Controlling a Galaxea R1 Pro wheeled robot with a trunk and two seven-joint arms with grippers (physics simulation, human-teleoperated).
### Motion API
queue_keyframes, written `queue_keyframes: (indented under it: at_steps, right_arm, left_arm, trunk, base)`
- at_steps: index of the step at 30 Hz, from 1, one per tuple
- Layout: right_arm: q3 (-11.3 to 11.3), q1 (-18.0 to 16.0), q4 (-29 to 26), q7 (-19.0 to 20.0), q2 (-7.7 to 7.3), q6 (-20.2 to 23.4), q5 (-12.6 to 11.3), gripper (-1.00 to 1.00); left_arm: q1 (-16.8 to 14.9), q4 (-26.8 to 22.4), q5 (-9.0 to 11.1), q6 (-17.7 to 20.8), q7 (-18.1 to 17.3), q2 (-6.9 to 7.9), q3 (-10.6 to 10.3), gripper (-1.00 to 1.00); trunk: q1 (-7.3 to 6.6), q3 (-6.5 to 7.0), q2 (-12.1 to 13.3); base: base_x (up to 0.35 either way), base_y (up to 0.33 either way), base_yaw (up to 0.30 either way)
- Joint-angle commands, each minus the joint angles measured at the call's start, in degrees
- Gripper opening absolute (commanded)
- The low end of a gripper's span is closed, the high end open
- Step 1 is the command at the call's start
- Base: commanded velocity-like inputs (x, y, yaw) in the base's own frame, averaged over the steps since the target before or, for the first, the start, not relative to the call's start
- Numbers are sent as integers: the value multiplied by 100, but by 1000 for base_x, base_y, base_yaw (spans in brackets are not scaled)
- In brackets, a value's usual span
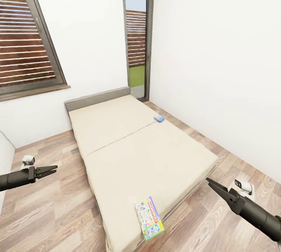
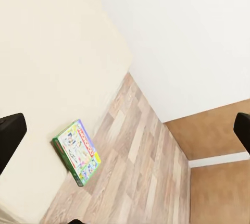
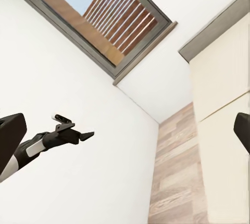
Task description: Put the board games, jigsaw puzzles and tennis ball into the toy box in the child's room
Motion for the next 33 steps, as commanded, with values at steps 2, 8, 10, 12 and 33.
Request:
queue_keyframes:
  at_steps: [2, 8, 10, 12, 33]
  right_arm:
    - [-5, -5, 2, 9, -1, 48, -18, 100]
    - [-7, -5, 2, 8, -1, 48, -18, 100]
    - [-8, -5, 2, 8, -1, 48, -18, 100]
    - [-8, -5, 2, 8, -1, 48, -18, 100]
    - [-9, -5, 2, 11, -1, 48, -10, 100]
  left_arm:
    - [-6, -2, -21, 60, -31, -6, 8, 100]
    - [-6, -2, -21, 60, -31, -17, 8, 100]
    - [-6, -2, -21, 60, -31, -19, 8, 100]
    - [-6, -2, -21, 60, -31, -21, 8, 100]
    - [-6, -2, -21, 60, -31, -32, 8, 100]
  trunk:
    - [3, -11, -12]
    - [3, -11, -12]
    - [3, -11, -12]
    - [3, -11, -12]
    - [3, -11, -12]
  base:
    - [0, -269, 7]
    - [0, -283, 3]
    - [0, -289, 1]
    - [0, -291, 1]
    - [0, -294, 165]
